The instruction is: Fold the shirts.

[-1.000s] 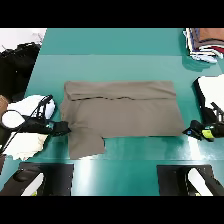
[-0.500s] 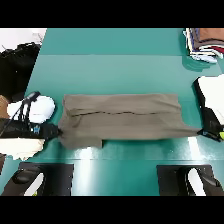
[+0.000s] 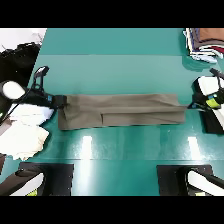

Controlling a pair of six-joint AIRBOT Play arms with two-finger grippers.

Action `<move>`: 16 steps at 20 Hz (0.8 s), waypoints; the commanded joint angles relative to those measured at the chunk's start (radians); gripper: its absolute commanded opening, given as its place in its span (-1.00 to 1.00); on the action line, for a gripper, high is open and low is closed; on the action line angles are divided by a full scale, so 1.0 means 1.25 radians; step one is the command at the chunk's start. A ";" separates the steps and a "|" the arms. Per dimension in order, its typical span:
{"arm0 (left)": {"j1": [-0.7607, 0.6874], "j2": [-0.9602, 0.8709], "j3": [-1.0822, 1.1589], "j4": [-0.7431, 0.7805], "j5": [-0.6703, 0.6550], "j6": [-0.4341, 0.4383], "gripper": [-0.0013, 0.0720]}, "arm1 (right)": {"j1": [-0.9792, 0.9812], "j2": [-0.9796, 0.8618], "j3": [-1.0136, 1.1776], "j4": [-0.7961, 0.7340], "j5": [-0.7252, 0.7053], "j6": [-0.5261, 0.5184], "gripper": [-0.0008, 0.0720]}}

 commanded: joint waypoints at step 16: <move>0.000 -0.196 0.150 -0.101 0.051 0.018 -0.88 | -0.228 -0.253 0.069 0.213 0.007 -0.201 0.49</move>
